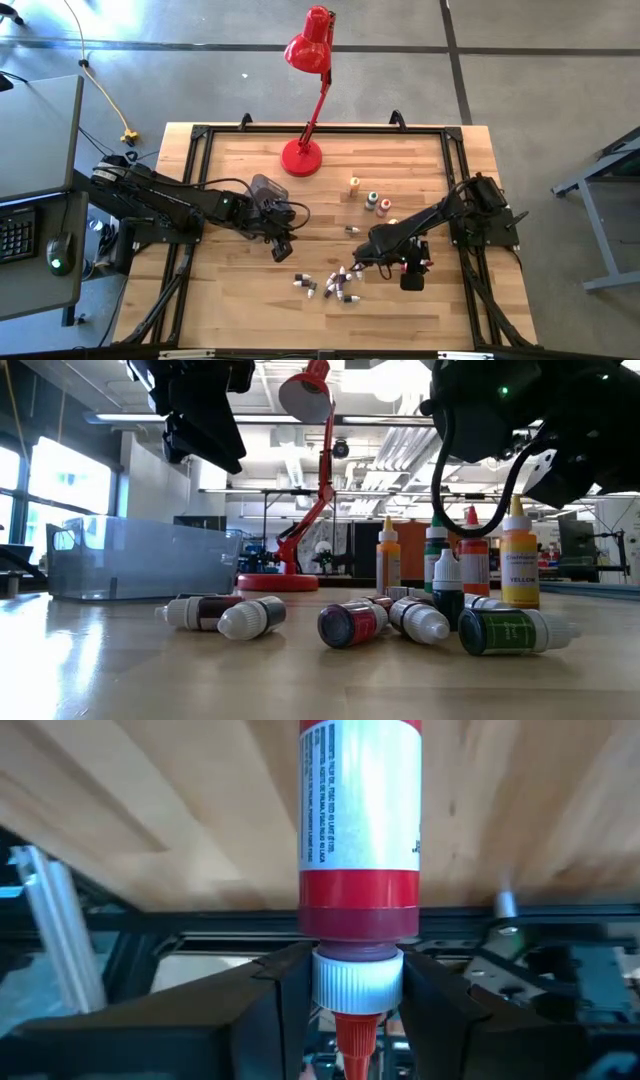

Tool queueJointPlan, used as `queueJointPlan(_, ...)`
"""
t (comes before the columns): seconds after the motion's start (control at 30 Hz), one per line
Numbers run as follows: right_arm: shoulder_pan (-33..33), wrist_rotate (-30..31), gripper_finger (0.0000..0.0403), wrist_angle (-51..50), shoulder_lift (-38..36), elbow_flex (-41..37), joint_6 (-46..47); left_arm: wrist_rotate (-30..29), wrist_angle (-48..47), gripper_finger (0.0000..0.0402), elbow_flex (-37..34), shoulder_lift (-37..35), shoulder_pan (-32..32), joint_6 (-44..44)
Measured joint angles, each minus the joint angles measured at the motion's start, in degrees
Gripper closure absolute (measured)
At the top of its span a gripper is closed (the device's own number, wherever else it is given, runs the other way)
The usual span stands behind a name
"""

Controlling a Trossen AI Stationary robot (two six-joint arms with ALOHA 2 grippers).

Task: Pick & Place food coloring
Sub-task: Move the large red food coloring bottle to the middle right of the table

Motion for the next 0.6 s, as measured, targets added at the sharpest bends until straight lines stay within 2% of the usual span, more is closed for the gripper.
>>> queueJointPlan(0.17,-0.02,-5.19,0.0281,-0.01,0.0,0.0,2.16,-1.6,0.0,0.027,0.0,0.0,0.0,0.59)
queueJointPlan(0.6,0.03,-5.81,0.0261,-0.06,0.0,0.0,15.35,-2.93,-0.1,0.027,0.0,0.22,0.0,1.8)
